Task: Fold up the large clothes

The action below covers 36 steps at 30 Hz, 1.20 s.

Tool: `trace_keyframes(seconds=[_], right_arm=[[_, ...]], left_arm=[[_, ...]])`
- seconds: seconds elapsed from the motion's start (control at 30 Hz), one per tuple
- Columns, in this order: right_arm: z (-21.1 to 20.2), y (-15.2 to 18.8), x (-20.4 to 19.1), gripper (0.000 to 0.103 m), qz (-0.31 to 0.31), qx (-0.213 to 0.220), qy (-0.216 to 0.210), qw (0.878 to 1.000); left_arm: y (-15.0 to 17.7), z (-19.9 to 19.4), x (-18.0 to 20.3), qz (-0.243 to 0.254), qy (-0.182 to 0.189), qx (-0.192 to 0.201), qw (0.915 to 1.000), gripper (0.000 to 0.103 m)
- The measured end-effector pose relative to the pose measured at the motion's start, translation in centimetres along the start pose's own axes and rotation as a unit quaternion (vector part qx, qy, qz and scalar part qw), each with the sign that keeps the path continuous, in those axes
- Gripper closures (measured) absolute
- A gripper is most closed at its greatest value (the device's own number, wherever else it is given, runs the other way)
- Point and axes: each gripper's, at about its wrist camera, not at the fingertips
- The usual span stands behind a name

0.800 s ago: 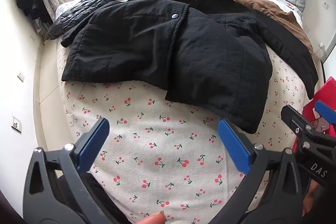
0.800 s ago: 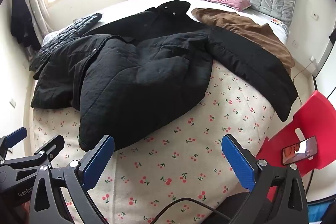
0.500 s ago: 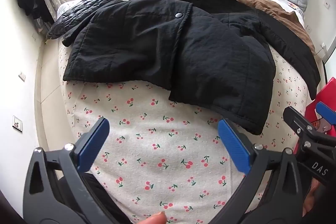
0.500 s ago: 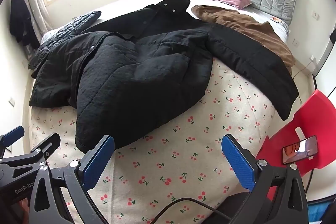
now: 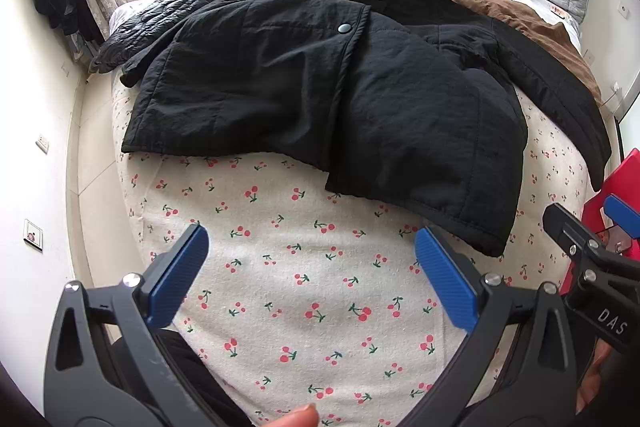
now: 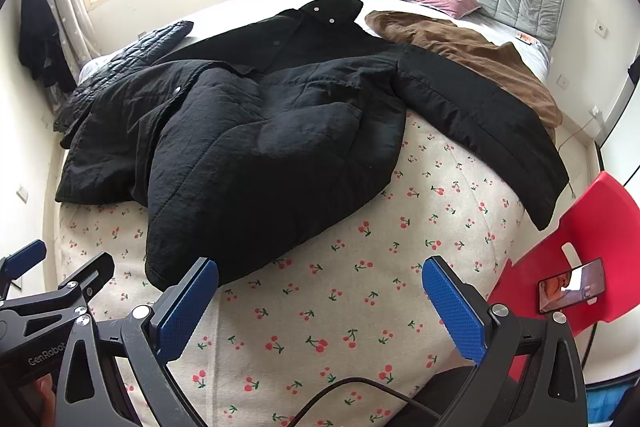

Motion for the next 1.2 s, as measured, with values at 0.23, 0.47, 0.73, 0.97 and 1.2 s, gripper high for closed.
trace_keyframes(seconds=[0.23, 0.47, 0.73, 0.97, 1.2], right_arm=[[0.01, -0.1, -0.05, 0.0, 0.0, -0.001, 0.001, 1.0], [-0.06, -0.18, -0.2, 0.0, -0.001, -0.002, 0.0, 1.0], [0.02, -0.2, -0.17, 0.0, 0.0, -0.004, 0.0, 1.0], [0.04, -0.2, -0.11, 0.0, 0.001, -0.004, 0.0, 1.0], [0.04, -0.22, -0.02, 0.0, 0.001, -0.005, 0.0, 1.0]], left_arm=[[0.0, 0.0, -0.02, 0.0, 0.0, 0.0, 1.0, 0.0], [0.0, 0.01, -0.02, 0.0, 0.0, 0.0, 1.0, 0.0], [0.01, 0.02, -0.01, -0.001, 0.0, 0.0, 1.0, 0.0], [0.04, 0.07, -0.17, 0.0, -0.001, 0.0, 1.0, 0.0], [0.05, 0.1, -0.27, 0.0, -0.002, 0.0, 1.0, 0.0]])
Point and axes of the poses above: each gripper's, at about its wrist camera, not at the fingertips, and z roughly the way its jaws point, x to its right, y to its underside, and after that the axes turned 7 degrees about -y, right-handed
